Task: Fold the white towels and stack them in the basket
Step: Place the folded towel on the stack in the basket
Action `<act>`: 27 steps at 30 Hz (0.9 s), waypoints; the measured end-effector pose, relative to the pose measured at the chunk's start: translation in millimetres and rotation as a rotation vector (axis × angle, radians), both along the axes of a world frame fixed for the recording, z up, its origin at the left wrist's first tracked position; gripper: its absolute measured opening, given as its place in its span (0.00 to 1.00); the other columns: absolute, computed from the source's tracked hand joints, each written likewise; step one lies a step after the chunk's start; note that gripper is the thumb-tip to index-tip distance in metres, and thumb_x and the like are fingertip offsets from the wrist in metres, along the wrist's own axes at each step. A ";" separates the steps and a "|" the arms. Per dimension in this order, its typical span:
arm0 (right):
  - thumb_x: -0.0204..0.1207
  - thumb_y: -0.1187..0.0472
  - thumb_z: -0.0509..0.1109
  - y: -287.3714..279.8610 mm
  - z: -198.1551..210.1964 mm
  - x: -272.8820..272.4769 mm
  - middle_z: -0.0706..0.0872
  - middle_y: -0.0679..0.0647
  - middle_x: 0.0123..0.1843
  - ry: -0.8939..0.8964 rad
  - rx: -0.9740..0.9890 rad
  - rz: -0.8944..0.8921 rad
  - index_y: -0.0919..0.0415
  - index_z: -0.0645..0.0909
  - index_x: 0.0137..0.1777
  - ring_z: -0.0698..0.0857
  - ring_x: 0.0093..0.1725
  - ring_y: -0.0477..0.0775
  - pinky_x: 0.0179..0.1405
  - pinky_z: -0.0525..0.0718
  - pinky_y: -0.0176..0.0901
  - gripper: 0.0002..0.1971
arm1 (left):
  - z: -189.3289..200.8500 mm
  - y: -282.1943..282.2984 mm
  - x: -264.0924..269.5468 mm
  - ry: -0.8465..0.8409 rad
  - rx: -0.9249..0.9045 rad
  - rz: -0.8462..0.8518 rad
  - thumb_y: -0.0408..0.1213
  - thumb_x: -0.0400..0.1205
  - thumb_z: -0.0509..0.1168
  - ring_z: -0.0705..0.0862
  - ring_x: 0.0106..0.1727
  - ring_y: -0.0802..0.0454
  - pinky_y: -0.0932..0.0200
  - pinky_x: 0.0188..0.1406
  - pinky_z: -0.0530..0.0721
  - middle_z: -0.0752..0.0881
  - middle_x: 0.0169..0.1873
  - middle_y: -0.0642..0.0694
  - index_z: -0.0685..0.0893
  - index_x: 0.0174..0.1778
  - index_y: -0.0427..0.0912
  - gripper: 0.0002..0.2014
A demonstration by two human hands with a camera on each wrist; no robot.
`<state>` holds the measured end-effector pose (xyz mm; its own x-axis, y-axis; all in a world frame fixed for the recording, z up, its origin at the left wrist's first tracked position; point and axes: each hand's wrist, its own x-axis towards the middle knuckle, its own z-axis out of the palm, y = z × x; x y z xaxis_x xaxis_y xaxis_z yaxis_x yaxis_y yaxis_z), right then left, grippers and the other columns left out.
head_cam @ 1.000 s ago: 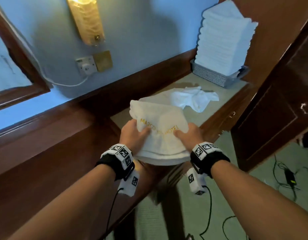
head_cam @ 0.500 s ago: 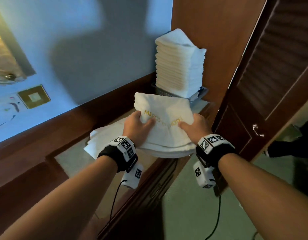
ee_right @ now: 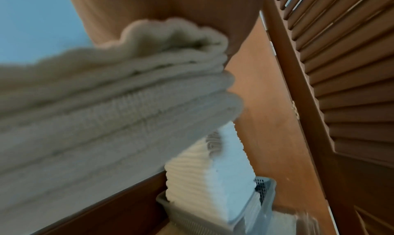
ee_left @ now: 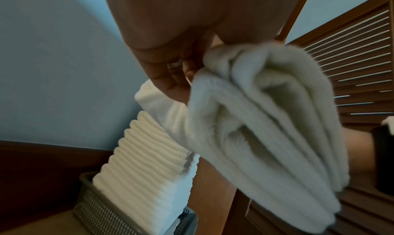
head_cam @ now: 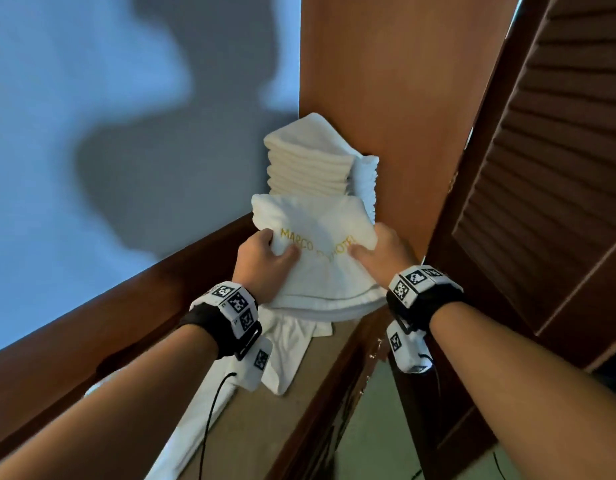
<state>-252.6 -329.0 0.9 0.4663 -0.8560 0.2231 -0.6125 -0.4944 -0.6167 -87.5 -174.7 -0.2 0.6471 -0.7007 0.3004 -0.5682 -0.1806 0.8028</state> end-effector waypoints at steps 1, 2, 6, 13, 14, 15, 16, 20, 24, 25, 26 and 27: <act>0.73 0.47 0.74 -14.9 6.6 6.9 0.87 0.58 0.51 0.008 -0.015 0.000 0.60 0.78 0.54 0.85 0.50 0.63 0.51 0.84 0.53 0.19 | 4.7 -13.8 7.3 0.001 -0.005 -0.016 0.43 0.80 0.72 0.83 0.40 0.43 0.60 0.32 0.74 0.86 0.38 0.39 0.80 0.40 0.32 0.16; 0.74 0.46 0.74 -29.3 12.8 13.5 0.87 0.59 0.51 0.014 -0.029 0.006 0.60 0.77 0.53 0.85 0.50 0.64 0.50 0.84 0.54 0.19 | 9.1 -25.9 13.9 0.003 -0.011 -0.031 0.44 0.79 0.72 0.84 0.41 0.42 0.56 0.34 0.77 0.86 0.39 0.39 0.81 0.41 0.32 0.16; 0.74 0.46 0.75 -82.5 39.6 40.1 0.86 0.59 0.50 0.019 -0.087 0.072 0.61 0.76 0.54 0.84 0.50 0.64 0.50 0.83 0.54 0.20 | 27.0 -66.9 33.2 0.038 -0.081 -0.067 0.52 0.71 0.67 0.88 0.45 0.45 0.41 0.48 0.88 0.89 0.44 0.43 0.84 0.45 0.37 0.20; 0.73 0.45 0.75 -191.2 85.3 97.9 0.86 0.61 0.50 0.031 -0.274 0.189 0.58 0.76 0.52 0.84 0.48 0.64 0.45 0.82 0.52 0.19 | 54.3 -154.3 64.7 0.036 -0.212 -0.009 0.42 0.80 0.72 0.87 0.48 0.51 0.48 0.49 0.88 0.89 0.48 0.47 0.84 0.48 0.39 0.09; 0.73 0.46 0.75 -209.1 91.9 105.6 0.85 0.60 0.47 0.019 -0.290 0.197 0.58 0.75 0.49 0.83 0.45 0.63 0.40 0.78 0.50 0.18 | 58.0 -171.0 68.8 0.008 -0.220 0.007 0.41 0.80 0.72 0.87 0.48 0.50 0.52 0.47 0.86 0.89 0.49 0.46 0.84 0.49 0.39 0.09; 0.74 0.48 0.76 -227.0 99.0 112.7 0.83 0.57 0.44 0.004 -0.294 0.204 0.57 0.74 0.47 0.82 0.42 0.61 0.37 0.73 0.47 0.17 | 60.9 -188.9 72.5 -0.025 -0.226 0.026 0.41 0.81 0.72 0.86 0.48 0.49 0.55 0.44 0.83 0.88 0.48 0.45 0.83 0.49 0.38 0.10; 0.74 0.49 0.76 -246.0 106.1 120.1 0.82 0.55 0.42 -0.008 -0.300 0.215 0.57 0.74 0.45 0.80 0.41 0.59 0.36 0.70 0.45 0.16 | 63.7 -207.3 75.3 -0.055 -0.233 0.050 0.41 0.81 0.72 0.85 0.48 0.48 0.56 0.43 0.80 0.88 0.48 0.45 0.83 0.49 0.37 0.11; 0.72 0.47 0.77 -328.2 136.0 147.6 0.84 0.56 0.42 -0.001 -0.341 0.244 0.58 0.75 0.45 0.83 0.43 0.62 0.40 0.78 0.49 0.17 | 81.4 -283.9 83.1 -0.082 -0.286 0.127 0.42 0.81 0.71 0.82 0.49 0.44 0.53 0.46 0.76 0.85 0.48 0.42 0.81 0.48 0.35 0.13; 0.72 0.49 0.78 -395.9 163.4 170.1 0.85 0.59 0.44 -0.048 -0.397 0.278 0.62 0.78 0.48 0.84 0.45 0.62 0.41 0.77 0.49 0.17 | 107.2 -348.9 94.6 -0.080 -0.345 0.172 0.44 0.81 0.71 0.83 0.49 0.42 0.45 0.51 0.81 0.85 0.48 0.41 0.82 0.48 0.34 0.15; 0.72 0.50 0.78 -409.5 168.9 174.8 0.85 0.60 0.44 -0.072 -0.400 0.284 0.63 0.79 0.48 0.83 0.44 0.62 0.41 0.76 0.48 0.18 | 113.1 -362.0 97.0 -0.080 -0.362 0.182 0.45 0.81 0.71 0.83 0.50 0.43 0.45 0.52 0.82 0.86 0.48 0.41 0.82 0.49 0.34 0.15; 0.73 0.50 0.78 -422.9 172.3 179.7 0.85 0.59 0.44 -0.098 -0.400 0.290 0.64 0.79 0.48 0.83 0.44 0.62 0.41 0.75 0.48 0.18 | 117.6 -373.5 99.0 -0.078 -0.376 0.189 0.44 0.81 0.71 0.83 0.50 0.43 0.45 0.52 0.82 0.86 0.48 0.41 0.83 0.49 0.34 0.14; 0.73 0.51 0.78 -434.4 174.6 184.8 0.84 0.58 0.44 -0.120 -0.399 0.295 0.65 0.79 0.49 0.83 0.44 0.61 0.41 0.75 0.47 0.18 | 120.2 -384.6 101.4 -0.078 -0.400 0.193 0.44 0.82 0.71 0.84 0.50 0.43 0.44 0.52 0.82 0.86 0.48 0.40 0.83 0.48 0.34 0.14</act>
